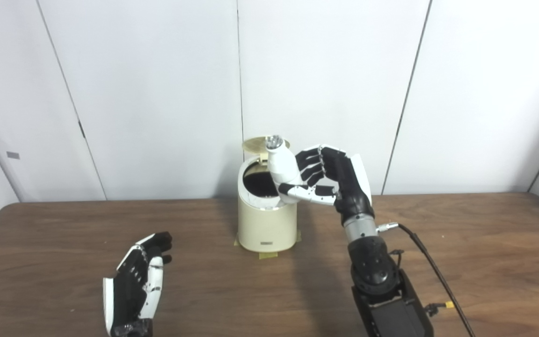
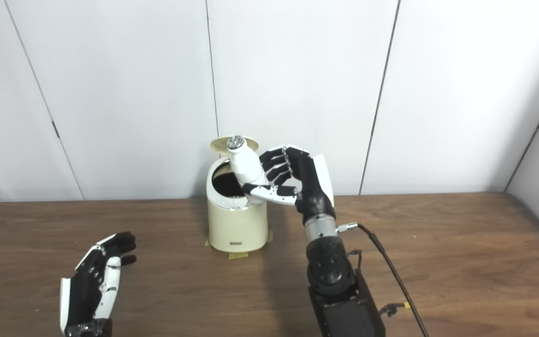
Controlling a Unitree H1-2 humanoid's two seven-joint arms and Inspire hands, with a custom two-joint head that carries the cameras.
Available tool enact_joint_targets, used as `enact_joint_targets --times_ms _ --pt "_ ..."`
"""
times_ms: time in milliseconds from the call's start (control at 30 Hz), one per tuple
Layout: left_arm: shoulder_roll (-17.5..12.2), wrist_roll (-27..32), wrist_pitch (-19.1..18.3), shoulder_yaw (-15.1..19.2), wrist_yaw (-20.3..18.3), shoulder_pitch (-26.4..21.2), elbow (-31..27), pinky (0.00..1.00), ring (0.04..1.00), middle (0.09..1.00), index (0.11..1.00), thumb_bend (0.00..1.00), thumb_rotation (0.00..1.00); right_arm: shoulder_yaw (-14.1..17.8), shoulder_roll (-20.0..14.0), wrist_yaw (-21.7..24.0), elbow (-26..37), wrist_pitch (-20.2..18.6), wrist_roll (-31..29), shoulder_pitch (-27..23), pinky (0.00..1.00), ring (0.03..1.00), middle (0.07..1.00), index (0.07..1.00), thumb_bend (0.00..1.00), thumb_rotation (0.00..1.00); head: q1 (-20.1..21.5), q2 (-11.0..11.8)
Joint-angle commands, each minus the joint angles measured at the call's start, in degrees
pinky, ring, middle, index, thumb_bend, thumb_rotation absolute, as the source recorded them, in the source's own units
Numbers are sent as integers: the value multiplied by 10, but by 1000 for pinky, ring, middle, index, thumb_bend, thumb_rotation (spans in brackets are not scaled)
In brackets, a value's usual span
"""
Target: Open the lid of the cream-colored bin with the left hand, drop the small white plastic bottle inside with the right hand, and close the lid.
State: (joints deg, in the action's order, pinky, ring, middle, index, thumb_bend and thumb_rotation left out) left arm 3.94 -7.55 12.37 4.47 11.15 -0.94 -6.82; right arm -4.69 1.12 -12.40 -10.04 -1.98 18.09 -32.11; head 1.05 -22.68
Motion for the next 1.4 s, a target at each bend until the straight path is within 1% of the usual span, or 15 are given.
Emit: enact_joint_targets --times_ms 0,200,333,433,600,867,1033,1167,1367 --pt "2 0 26 -2 3 -13 -4 662 720 710 685 229 569 0 5 -20 3 41 9 -36 349 431 485 503 516 0 1 0" --pt "-1 -4 27 -1 3 -12 -4 662 719 711 690 221 581 3 19 -65 -46 99 18 -54 365 436 495 494 516 0 3 2" --pt "-2 -6 30 -1 4 -12 -2 663 721 712 691 221 590 4 25 -86 -72 111 26 -67 362 433 494 498 516 0 2 4" --pt "-2 -7 32 -1 5 -12 0 668 722 712 691 218 587 5 30 -93 -88 120 18 -74 368 434 492 498 516 0 1 5" --pt "-2 -4 31 -2 4 -12 -1 677 724 712 690 224 595 10 38 -112 -127 153 9 -86 389 442 494 488 516 0 -1 7" --pt "-1 -6 38 -1 6 -11 -2 672 723 710 686 218 586 14 43 -129 -200 211 -2 -105 400 445 494 485 516 0 -7 8" --pt "1 -6 30 -2 6 -8 -12 678 726 712 687 225 580 10 45 -131 -225 226 -2 -106 399 445 491 486 516 0 -10 7" --pt "2 -5 34 -1 8 -7 -13 676 725 711 688 219 579 9 46 -133 -239 232 1 -105 396 444 490 488 516 0 -11 7" --pt "3 -12 38 -1 11 -7 -13 664 717 706 684 212 573 5 44 -141 -271 261 4 -107 398 444 491 486 517 0 -17 8"
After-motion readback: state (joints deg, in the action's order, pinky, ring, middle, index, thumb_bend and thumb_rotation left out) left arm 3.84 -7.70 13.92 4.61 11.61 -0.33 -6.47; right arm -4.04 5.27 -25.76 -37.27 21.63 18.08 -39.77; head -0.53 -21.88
